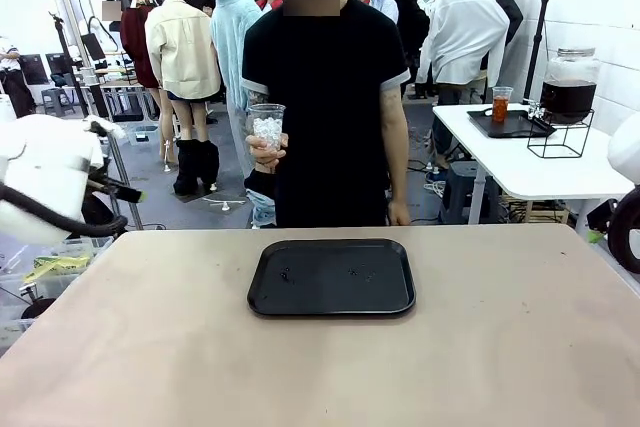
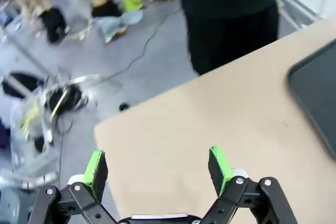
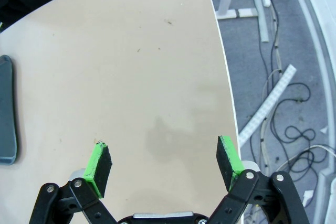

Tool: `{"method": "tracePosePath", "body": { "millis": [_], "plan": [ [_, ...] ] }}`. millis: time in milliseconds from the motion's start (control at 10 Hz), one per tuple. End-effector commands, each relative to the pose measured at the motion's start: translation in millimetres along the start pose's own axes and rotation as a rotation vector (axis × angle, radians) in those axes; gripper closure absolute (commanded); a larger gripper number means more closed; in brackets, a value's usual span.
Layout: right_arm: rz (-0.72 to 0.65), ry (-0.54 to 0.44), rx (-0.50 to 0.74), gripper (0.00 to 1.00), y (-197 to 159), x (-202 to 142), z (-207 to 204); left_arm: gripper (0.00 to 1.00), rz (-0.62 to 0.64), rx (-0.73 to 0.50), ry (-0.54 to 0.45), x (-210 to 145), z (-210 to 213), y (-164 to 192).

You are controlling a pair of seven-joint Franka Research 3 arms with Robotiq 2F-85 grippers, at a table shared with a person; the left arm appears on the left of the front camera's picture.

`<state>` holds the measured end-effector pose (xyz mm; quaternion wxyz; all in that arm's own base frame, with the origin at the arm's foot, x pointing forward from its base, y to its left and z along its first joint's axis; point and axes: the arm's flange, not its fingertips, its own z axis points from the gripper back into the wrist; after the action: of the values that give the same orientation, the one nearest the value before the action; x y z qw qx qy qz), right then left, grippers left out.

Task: Pour the drink into the iced cup.
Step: Open the gripper to release the iced cup you were holding.

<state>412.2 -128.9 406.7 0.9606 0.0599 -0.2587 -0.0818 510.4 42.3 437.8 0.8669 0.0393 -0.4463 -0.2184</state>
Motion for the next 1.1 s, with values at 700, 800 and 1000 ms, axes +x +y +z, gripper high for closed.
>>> {"method": "tracePosePath", "body": {
  "millis": [700, 800, 1000],
  "plan": [
    [-0.020, -0.011, -0.010, 0.00, 3, -4, 0, 0.00, 0.176, 0.030, 0.106, -49, 21, 25],
    [-0.020, -0.011, -0.010, 0.00, 3, -4, 0, 0.00, 0.176, 0.030, 0.106, -49, 21, 25],
    [-0.020, -0.011, -0.010, 0.00, 3, -4, 0, 0.00, 0.176, 0.030, 0.106, -49, 21, 25]
  ]
}}
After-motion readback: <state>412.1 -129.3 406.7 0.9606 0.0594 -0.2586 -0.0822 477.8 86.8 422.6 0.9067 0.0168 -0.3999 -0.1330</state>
